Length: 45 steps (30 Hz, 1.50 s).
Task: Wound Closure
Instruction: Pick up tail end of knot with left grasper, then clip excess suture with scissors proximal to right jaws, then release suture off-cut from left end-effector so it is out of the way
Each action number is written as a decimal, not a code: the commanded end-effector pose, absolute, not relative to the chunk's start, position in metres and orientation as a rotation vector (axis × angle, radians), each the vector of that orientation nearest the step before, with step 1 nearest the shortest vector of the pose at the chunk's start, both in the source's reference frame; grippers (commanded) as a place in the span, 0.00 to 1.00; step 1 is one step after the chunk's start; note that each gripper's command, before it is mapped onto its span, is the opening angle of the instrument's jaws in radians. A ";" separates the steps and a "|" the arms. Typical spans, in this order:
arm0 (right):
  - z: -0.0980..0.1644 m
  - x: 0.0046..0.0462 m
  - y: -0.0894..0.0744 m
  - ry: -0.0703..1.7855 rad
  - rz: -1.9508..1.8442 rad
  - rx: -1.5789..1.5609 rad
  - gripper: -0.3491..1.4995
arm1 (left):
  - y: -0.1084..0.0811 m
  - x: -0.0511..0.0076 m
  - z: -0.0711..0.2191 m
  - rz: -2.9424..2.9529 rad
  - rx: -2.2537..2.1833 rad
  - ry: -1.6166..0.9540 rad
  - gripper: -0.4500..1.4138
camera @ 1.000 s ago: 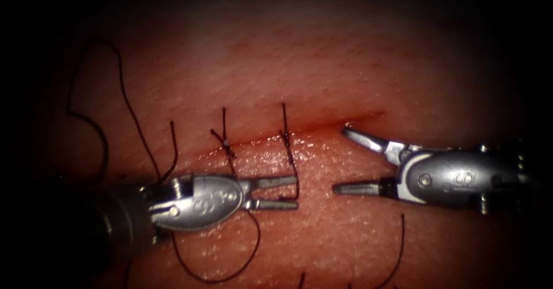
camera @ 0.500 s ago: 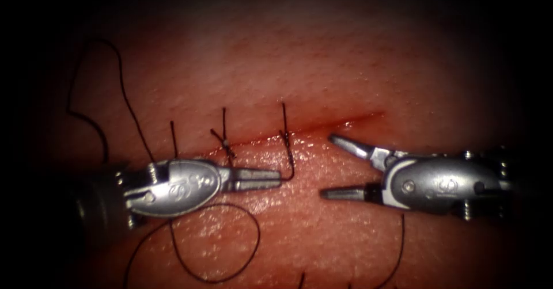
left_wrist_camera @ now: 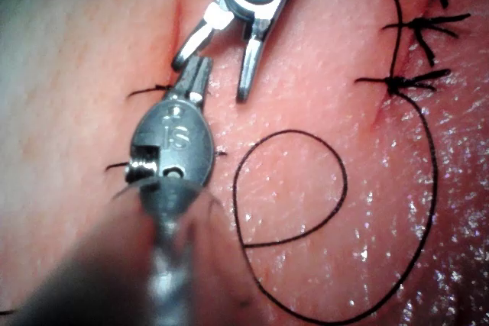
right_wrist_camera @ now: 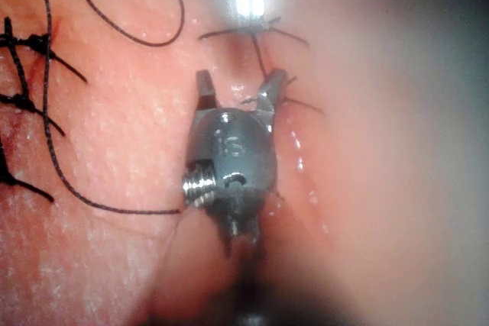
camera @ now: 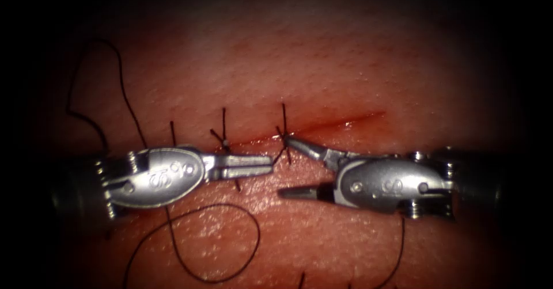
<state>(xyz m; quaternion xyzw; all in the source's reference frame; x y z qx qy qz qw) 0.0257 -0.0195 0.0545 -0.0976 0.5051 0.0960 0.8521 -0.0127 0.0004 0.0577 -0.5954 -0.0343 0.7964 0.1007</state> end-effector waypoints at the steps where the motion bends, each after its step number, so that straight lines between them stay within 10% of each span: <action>1: 0.055 0.0270 -0.019 1.071 0.200 -0.206 0.85 | 0.001 -0.0133 0.058 2.355 -1.759 -0.097 0.00; 22: 0.057 0.0316 -0.017 1.121 0.194 -0.300 0.75 | -0.001 -0.0141 0.058 2.362 -1.754 -0.083 0.00; 24: 0.057 0.0316 -0.017 1.129 0.197 -0.309 0.64 | -0.001 -0.0144 0.058 2.362 -1.752 -0.080 0.00; 26: 0.057 0.0314 -0.017 1.136 0.198 -0.314 0.28 | -0.001 -0.0145 0.058 2.362 -1.751 -0.079 0.00; 29: 0.056 0.0313 -0.017 1.154 0.209 -0.338 0.38 | -0.001 -0.0144 0.058 2.362 -1.752 -0.079 0.00; 33: 0.056 0.0313 -0.017 1.160 0.220 -0.331 0.00 | -0.001 -0.0145 0.058 2.362 -1.751 -0.079 0.00; 39: 0.056 0.0308 -0.017 1.152 0.247 -0.332 0.00 | -0.001 -0.0142 0.057 2.361 -1.754 -0.083 0.00; 41: 0.055 0.0306 -0.016 1.158 0.249 -0.324 0.51 | -0.001 -0.0141 0.057 2.361 -1.755 -0.085 0.00; 42: 0.055 0.0303 -0.016 1.167 0.256 -0.311 0.93 | -0.001 -0.0139 0.057 2.360 -1.757 -0.090 0.00; 45: 0.054 0.0290 -0.016 1.179 0.218 -0.306 0.99 | -0.001 -0.0129 0.056 2.361 -1.775 -0.091 0.00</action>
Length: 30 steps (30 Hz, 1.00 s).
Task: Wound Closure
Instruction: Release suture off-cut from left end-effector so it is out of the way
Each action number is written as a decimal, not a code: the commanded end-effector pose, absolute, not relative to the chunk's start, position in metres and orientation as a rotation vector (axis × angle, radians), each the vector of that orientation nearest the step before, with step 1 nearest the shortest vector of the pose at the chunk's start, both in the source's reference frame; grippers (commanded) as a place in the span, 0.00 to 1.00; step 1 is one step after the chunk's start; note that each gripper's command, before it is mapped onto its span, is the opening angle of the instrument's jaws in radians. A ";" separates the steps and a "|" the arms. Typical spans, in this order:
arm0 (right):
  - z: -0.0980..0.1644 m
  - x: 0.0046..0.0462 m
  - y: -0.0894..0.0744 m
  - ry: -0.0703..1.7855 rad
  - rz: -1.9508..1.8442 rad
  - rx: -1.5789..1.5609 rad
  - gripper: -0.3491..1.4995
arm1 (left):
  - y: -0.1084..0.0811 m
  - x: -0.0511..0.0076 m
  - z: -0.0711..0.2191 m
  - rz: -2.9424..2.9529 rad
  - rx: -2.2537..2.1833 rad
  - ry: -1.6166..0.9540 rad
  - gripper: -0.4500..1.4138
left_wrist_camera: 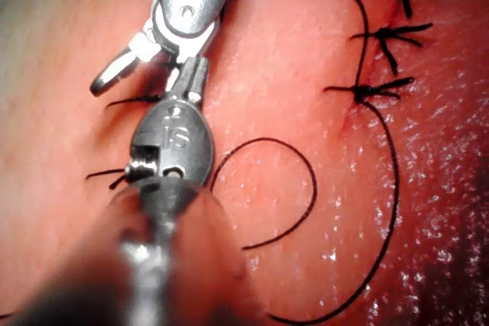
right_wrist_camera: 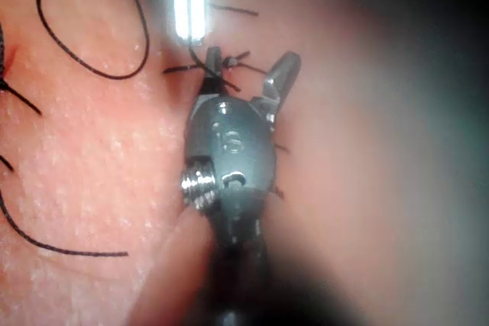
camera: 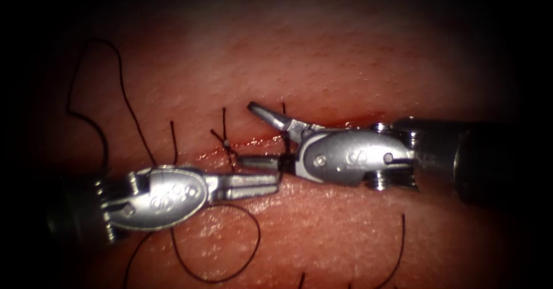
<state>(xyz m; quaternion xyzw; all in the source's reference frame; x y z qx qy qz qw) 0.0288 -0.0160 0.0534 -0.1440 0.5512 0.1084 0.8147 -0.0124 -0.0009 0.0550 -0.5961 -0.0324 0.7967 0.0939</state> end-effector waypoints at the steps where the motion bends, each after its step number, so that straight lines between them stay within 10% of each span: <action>1: 0.053 0.0285 -0.015 1.177 0.186 -0.294 0.99 | 0.000 -0.0125 0.055 2.358 -1.782 -0.088 0.00; 13: 0.048 0.0187 -0.010 1.131 0.166 -0.372 0.96 | 0.008 -0.0071 0.058 2.382 -1.551 -0.008 0.00; 30: 0.048 0.0192 -0.010 1.115 0.172 -0.387 0.94 | 0.010 -0.0028 0.075 2.398 -1.159 -0.267 0.00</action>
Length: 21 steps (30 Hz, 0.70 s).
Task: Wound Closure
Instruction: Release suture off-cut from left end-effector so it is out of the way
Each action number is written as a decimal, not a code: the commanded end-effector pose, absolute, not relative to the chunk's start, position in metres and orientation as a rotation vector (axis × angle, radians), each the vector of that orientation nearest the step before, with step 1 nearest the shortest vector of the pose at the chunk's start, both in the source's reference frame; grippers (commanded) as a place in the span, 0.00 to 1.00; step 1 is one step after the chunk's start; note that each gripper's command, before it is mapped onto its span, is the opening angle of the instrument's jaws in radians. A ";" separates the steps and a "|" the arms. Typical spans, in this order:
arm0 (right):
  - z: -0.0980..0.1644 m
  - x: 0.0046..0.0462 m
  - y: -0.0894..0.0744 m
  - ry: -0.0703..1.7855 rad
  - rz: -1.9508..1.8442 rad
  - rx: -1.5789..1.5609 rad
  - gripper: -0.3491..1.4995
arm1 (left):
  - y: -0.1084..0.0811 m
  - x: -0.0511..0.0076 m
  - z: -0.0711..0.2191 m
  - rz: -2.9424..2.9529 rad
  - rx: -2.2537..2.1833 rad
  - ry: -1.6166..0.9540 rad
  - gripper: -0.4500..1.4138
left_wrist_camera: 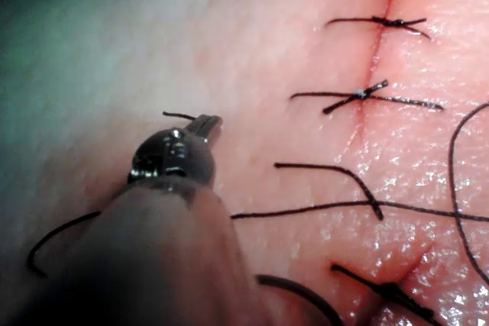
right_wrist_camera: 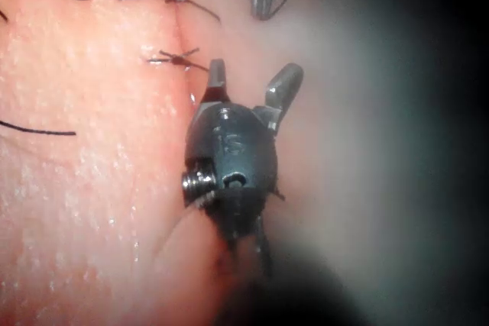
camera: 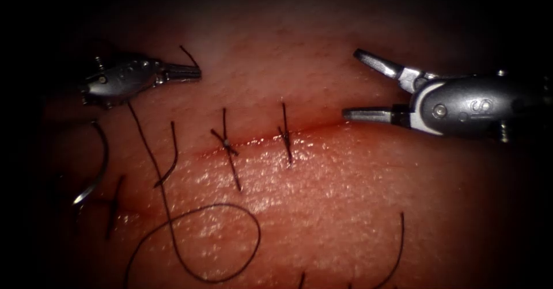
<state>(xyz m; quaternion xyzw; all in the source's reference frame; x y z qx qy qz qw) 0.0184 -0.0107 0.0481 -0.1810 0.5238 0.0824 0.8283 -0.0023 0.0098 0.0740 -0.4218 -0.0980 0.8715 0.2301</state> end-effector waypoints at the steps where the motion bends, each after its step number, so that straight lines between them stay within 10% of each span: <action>1: 0.049 0.0193 -0.010 1.112 0.173 -0.390 0.94 | 0.010 -0.0027 0.076 2.417 -1.095 -0.324 0.37; 6: 0.049 0.0199 -0.011 1.106 0.170 -0.391 0.94 | 0.010 -0.0021 0.076 2.412 -1.014 -0.393 0.71; 21: 0.049 0.0198 -0.011 1.107 0.169 -0.391 0.94 | 0.011 -0.0007 0.068 2.206 -1.158 -0.394 0.65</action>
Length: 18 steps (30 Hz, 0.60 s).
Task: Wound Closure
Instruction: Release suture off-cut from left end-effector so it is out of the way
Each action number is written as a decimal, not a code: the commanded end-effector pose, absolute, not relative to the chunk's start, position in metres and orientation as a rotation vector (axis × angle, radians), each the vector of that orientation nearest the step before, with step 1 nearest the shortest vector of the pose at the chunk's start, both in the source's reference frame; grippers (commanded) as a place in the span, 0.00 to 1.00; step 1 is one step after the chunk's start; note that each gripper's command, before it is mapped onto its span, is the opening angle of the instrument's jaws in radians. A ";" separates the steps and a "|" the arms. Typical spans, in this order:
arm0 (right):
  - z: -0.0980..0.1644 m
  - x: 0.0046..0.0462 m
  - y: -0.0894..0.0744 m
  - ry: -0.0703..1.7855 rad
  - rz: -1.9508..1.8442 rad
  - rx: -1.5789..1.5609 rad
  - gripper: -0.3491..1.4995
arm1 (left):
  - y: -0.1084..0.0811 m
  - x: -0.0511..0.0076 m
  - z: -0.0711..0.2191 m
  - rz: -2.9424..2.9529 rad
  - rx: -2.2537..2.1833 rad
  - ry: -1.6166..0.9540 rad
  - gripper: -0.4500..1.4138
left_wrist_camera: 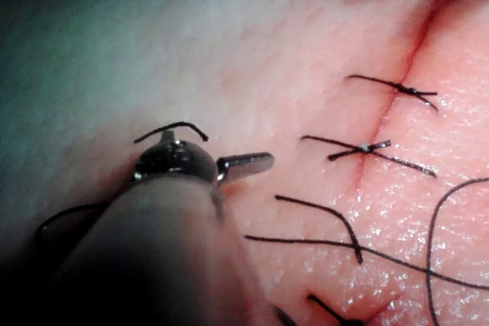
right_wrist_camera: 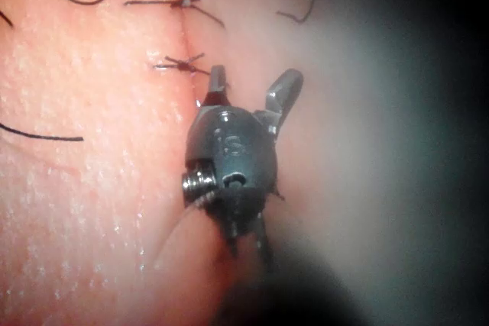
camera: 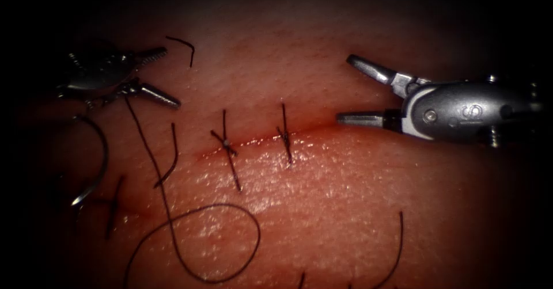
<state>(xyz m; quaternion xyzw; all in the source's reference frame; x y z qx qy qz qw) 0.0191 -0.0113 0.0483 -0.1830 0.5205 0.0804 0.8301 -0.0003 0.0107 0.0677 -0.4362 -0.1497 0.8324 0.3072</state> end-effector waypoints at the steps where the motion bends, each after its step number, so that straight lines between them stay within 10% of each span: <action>1: 0.049 0.0198 -0.011 1.107 0.169 -0.391 0.94 | 0.011 -0.0002 0.067 2.203 -1.172 -0.381 0.65; 18: 0.049 0.0204 -0.011 1.099 0.167 -0.390 0.94 | -0.001 0.0056 0.058 2.339 -0.847 -0.232 0.60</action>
